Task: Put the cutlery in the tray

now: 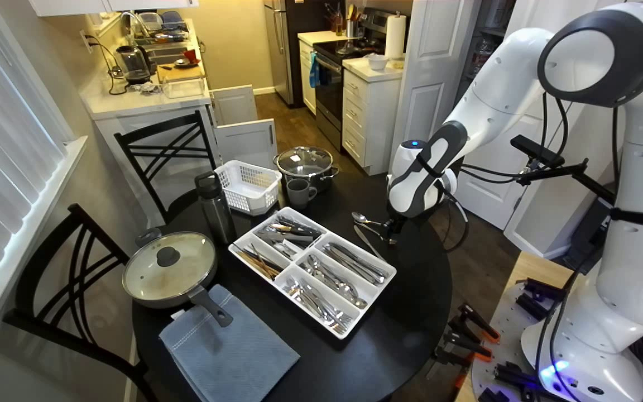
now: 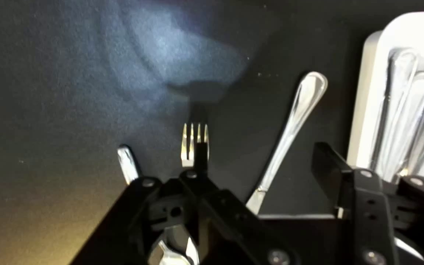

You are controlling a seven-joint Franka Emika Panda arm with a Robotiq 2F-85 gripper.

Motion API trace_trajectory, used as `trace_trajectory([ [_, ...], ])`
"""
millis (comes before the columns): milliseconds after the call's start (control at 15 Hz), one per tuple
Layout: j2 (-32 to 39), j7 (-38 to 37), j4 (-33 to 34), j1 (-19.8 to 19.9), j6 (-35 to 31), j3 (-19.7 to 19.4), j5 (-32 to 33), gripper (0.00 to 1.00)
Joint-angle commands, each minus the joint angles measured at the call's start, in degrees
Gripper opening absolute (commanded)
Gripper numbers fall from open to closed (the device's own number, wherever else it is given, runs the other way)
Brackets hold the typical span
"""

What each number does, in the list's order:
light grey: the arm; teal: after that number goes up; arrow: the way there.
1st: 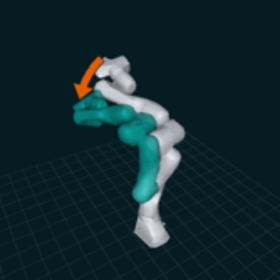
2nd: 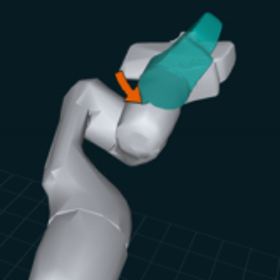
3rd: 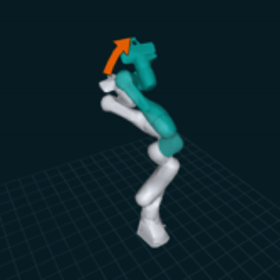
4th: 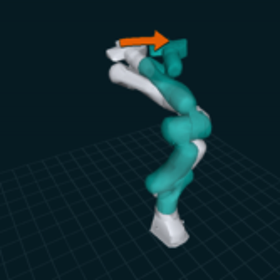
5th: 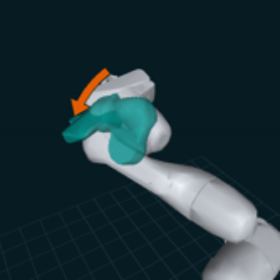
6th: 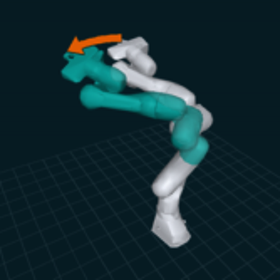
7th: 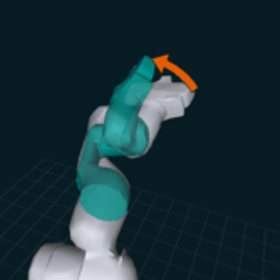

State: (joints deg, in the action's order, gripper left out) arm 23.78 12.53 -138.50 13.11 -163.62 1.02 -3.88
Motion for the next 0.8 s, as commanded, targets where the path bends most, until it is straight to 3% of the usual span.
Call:
trace_trajectory([
  [0,4.8,-6.4,2.2,-4.0,1.2,-3.4,0.8,0.99],
  [467,11.7,-16.4,8.7,-6.1,5.5,-3.7,-2.5,1.00],
  [733,14.4,-18.8,11.3,-5.7,4.1,-3.0,-4.7,1.00],
])
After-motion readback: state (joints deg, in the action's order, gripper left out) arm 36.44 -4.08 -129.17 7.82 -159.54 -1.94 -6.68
